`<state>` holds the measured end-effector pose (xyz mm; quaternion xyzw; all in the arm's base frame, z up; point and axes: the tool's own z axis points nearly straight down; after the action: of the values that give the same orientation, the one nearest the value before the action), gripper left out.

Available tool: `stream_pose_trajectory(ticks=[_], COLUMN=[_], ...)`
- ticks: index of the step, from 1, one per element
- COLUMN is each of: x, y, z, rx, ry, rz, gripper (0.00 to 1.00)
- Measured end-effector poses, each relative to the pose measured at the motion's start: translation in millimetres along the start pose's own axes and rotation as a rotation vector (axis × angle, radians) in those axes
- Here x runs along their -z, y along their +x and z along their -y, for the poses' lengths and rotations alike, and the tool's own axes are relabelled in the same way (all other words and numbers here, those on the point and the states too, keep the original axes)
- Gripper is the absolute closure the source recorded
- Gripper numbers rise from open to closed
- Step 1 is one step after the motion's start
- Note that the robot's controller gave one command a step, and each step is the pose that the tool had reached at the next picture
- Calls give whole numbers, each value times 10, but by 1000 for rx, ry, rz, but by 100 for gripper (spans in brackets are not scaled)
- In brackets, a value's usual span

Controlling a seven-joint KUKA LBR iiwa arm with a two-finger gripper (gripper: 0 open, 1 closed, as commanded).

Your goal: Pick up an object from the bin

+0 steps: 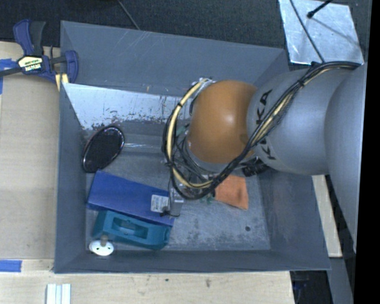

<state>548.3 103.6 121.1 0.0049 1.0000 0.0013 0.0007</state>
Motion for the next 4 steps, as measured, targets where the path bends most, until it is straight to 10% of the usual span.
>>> stream_pose_trajectory(ticks=[2,3,4], x=[-354,-442,-442], y=[87,-2,-1], z=[189,238,239], rx=[102,102,102], ry=[3,1,1], rz=[2,15,14], gripper=[0,100,100])
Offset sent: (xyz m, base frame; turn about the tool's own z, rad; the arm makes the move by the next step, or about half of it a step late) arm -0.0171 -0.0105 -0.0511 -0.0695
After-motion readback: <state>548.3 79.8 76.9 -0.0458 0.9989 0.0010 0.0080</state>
